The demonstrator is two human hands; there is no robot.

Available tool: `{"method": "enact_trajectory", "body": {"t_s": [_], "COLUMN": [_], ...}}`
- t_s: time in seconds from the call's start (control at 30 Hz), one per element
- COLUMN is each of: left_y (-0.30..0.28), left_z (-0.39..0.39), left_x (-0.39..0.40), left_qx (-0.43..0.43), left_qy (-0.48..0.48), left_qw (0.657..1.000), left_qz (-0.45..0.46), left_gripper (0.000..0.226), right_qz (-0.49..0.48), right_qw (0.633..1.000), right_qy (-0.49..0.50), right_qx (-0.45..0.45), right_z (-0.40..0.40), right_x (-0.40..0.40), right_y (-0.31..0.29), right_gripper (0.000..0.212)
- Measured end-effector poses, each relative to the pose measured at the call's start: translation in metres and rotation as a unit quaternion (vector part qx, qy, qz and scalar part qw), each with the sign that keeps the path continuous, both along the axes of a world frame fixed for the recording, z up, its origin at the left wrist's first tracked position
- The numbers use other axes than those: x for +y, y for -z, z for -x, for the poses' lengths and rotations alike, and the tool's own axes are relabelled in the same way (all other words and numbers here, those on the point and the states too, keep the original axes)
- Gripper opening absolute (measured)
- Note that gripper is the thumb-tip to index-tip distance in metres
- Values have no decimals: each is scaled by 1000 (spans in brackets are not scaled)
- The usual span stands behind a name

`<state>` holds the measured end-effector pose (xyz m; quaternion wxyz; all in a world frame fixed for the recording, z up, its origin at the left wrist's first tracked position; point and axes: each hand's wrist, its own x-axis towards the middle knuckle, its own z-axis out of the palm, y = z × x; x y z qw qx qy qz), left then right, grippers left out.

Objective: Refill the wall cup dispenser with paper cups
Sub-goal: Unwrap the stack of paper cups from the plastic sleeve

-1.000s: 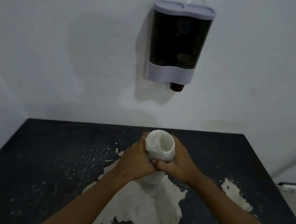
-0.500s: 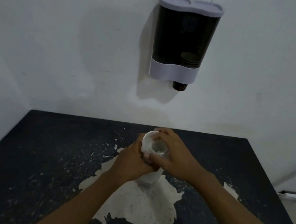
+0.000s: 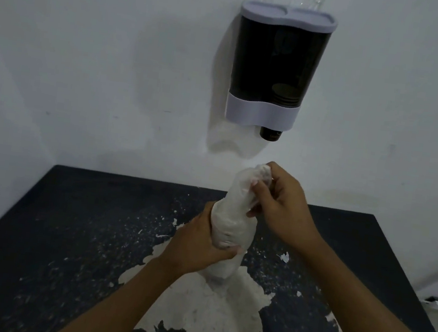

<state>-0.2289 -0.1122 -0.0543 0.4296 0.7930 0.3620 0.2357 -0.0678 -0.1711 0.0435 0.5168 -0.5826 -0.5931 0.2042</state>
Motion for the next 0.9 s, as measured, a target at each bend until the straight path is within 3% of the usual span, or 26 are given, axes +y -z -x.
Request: {"method": "enact_trajectory", "body": {"t_s": [0.13, 0.27, 0.4, 0.47, 0.53, 0.8, 0.9], "left_y": [-17, -45, -62, -71, -79, -88, -96], "left_z": [-2, -9, -9, -9, -8, -5, -3], "left_x": [2, 5, 13, 14, 14, 33, 37], "left_qx": [-65, -99, -112, -113, -121, -175, -206], "left_qy": [25, 14, 7, 10, 25, 26, 19], "left_qw": [998, 994, 990, 992, 992, 982, 974], "left_qz": [9, -36, -81, -51, -17, 73, 88], "left_gripper": [78, 43, 35, 30, 27, 15, 9], "right_qz": [-5, -49, -44, -2, 36, 26, 7], "right_qw": [1000, 998, 997, 997, 998, 999, 999], "right_qy": [-13, -26, -39, -45, -43, -38, -34], "right_qx": [10, 43, 57, 64, 41, -16, -10], "right_z": [-3, -1, -3, -7, -10, -13, -17], "right_x": [1, 2, 0, -3, -4, 8, 9], "right_y": [-14, -24, -11, 1, 11, 5, 1], "right_gripper": [16, 17, 40, 57, 62, 24, 26]}}
